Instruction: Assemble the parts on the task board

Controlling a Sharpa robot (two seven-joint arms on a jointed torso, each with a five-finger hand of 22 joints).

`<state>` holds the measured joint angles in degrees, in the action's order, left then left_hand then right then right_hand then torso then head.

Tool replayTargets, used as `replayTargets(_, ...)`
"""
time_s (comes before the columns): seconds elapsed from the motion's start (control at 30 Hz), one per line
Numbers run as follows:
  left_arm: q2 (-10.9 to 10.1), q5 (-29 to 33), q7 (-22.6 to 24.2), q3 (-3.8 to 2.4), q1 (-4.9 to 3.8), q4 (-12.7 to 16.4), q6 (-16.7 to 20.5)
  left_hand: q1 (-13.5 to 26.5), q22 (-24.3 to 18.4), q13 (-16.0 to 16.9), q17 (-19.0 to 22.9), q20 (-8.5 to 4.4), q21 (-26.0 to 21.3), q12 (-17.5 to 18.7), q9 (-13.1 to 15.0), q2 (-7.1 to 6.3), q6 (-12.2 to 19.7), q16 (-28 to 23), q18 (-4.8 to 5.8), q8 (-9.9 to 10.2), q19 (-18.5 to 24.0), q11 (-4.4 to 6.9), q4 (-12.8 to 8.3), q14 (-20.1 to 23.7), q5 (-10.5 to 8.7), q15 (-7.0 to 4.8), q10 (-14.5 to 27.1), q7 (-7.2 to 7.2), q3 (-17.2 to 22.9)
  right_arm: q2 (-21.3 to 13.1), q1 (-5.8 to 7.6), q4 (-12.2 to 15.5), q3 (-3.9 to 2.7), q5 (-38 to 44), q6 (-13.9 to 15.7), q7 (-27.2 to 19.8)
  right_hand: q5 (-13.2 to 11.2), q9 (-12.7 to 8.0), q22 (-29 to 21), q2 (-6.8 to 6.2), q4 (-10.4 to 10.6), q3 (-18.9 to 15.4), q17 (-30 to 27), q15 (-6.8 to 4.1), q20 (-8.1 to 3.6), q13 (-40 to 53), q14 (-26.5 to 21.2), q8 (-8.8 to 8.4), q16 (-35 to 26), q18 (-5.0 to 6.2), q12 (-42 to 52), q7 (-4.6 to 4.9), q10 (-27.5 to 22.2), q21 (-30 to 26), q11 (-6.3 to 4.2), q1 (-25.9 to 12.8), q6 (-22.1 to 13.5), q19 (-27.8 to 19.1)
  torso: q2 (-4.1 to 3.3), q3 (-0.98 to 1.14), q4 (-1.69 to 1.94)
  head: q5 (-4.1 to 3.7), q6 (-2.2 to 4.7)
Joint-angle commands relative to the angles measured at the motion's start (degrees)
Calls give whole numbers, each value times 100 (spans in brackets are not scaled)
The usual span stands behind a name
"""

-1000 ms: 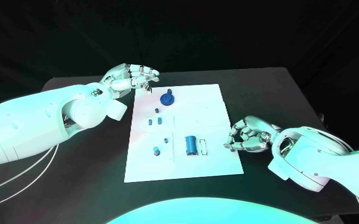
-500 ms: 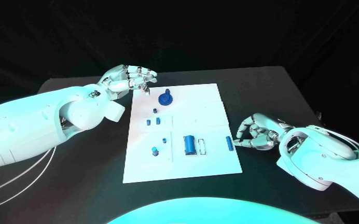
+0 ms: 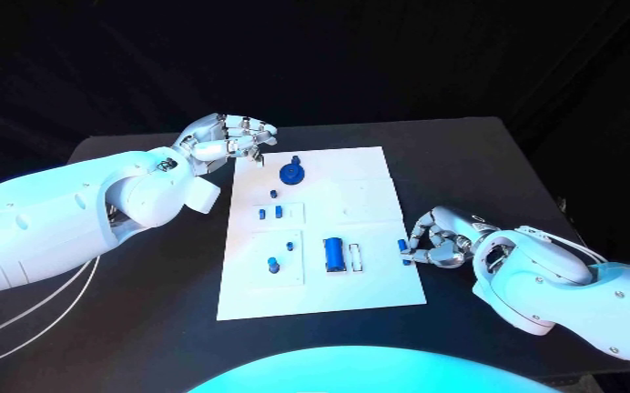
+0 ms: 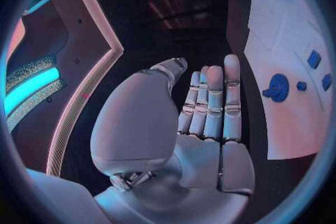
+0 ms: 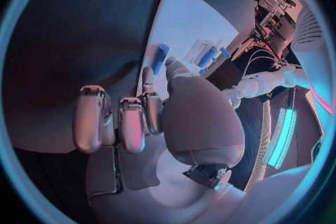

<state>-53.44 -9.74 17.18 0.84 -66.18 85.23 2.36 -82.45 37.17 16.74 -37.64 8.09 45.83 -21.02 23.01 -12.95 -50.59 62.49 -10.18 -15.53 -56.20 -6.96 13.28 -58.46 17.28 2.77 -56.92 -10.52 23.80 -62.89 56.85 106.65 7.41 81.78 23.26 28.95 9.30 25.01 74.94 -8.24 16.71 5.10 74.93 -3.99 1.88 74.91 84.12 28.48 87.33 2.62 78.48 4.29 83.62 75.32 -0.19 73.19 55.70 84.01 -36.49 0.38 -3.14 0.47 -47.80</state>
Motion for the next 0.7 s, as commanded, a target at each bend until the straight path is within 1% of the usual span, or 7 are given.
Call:
replayTargets(0.03,0,28,50,-1,1,14,-109,-9,-6,8,-6,22,-33,-38,-8,69,51,4,-36,-19,-32,12,38,17,21,15,45,1,7,61,-19,-38,-1,175,-76,158,-30,-5,1183,-15,19,-10,973,25,51,680,474,-19,-19,-19,-14,-5,13,29,15,-87,59,304,0,4,-5,9,2)
replayTargets(0.27,-1,28,50,-1,1,17,-114,-9,-6,8,-6,22,-33,-38,-8,69,51,4,-36,-19,-32,12,38,17,21,15,45,1,7,241,-57,-177,0,254,-172,206,-24,0,1184,18,4,21,970,17,47,686,474,-6,-21,-19,-8,-25,19,34,1,-76,90,305,0,3,-6,3,9)
replayTargets(0.37,-5,28,48,-1,1,19,-115,-9,-6,8,-6,22,-33,-38,-8,69,51,4,-36,-19,-32,12,38,17,21,15,45,1,7,327,-113,-256,1,307,-286,230,-24,6,1184,40,-16,104,974,-4,33,689,475,7,-19,-18,-6,-50,22,32,-23,58,112,305,3,0,-5,0,9)
replayTargets(0.43,-7,28,46,-1,1,20,-114,-9,-6,8,-6,22,-33,-38,-8,69,51,4,-36,-19,-32,12,38,17,21,15,45,1,7,361,-132,-295,1,345,-381,243,-22,11,1184,55,-70,247,980,-27,13,694,476,17,-17,-18,-3,-78,26,33,-49,319,125,306,3,-1,-4,0,5)
replayTargets(0.57,-15,28,40,-1,1,27,-113,-16,-15,10,-7,23,-47,-45,-10,68,53,2,-35,-28,-37,12,56,22,20,15,48,3,-5,410,-164,-370,3,510,-753,283,-40,-1,1180,-8,-212,574,964,-52,-14,682,472,3,-28,-16,-33,-98,6,11,-73,817,135,300,0,-1,-1,9,2)
replayTargets(0.67,-22,28,34,-1,1,31,-111,-16,-15,10,-7,23,-47,-45,-10,68,53,2,-35,-28,-37,12,56,22,20,15,48,3,-5,429,-175,-405,4,687,-1048,308,-53,-15,1176,-72,-223,695,959,-45,-14,673,470,-13,-32,-14,-52,-88,-7,-7,-65,915,145,295,2,-3,-1,14,-5)
replayTargets(0.7,-23,28,33,-1,1,32,-111,-16,-15,10,-7,23,-47,-45,-10,68,53,2,-35,-28,-37,12,56,22,20,15,48,3,-5,434,-176,-410,4,719,-1098,312,-54,-20,1172,-103,-233,733,957,-43,-14,667,470,-18,-34,-12,-61,-85,-12,-24,-63,947,150,291,4,-3,-3,14,-5)
